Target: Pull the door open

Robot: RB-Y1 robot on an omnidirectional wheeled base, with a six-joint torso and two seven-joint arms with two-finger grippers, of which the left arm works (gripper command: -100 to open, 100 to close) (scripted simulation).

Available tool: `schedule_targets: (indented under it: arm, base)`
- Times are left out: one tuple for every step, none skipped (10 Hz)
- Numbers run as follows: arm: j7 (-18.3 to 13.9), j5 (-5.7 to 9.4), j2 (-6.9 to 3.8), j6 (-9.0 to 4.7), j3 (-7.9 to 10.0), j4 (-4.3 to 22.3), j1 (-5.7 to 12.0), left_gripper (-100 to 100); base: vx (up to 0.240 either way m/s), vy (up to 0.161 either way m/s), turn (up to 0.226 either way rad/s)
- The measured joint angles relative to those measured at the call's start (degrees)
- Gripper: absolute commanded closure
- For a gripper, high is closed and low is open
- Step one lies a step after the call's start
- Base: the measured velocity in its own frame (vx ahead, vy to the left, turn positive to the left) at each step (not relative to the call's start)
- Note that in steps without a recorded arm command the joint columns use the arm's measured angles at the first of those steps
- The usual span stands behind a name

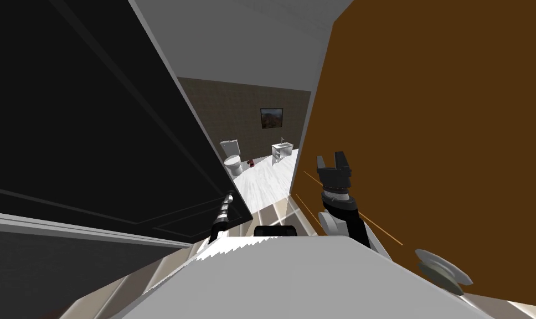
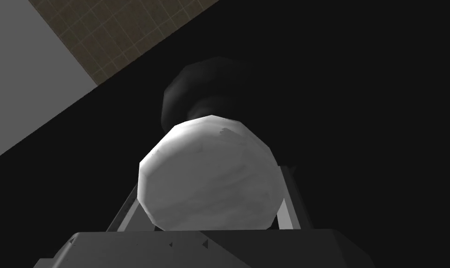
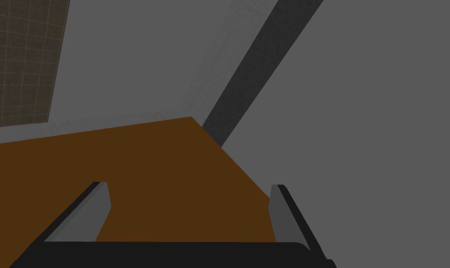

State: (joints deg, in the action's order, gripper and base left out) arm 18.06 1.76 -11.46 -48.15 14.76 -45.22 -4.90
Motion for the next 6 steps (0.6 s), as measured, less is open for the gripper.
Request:
schedule_targets:
  arm:
    - [-1.29, 0.38, 0.02, 0.21, -0.19, -0.38, -0.13, 100]
    - [-2.79, 0.99, -0.1, 0.23, -0.49, -0.36, -0.13, 100]
    - [-3.93, 1.34, -0.26, -0.17, -0.62, 0.51, 0.29, 100]
    - [-5.37, 1.95, -0.35, -0.16, -0.88, 0.32, 0.1, 100]
    - [-6.38, 2.28, -0.38, -0.09, -1.02, 0.41, 0.21, 100]
    - [-7.82, 2.91, -0.66, -0.22, -1.26, 1.0, 0.55, 100]
  base:
    - [-0.045, 0.012, -0.043]
    - [-0.036, 0.008, -0.028]
    - [-0.039, 0.004, -0.042]
    - [-0.033, 0.005, -0.015]
    - [-0.037, 0.008, -0.048]
    - [-0.035, 0.014, -0.044]
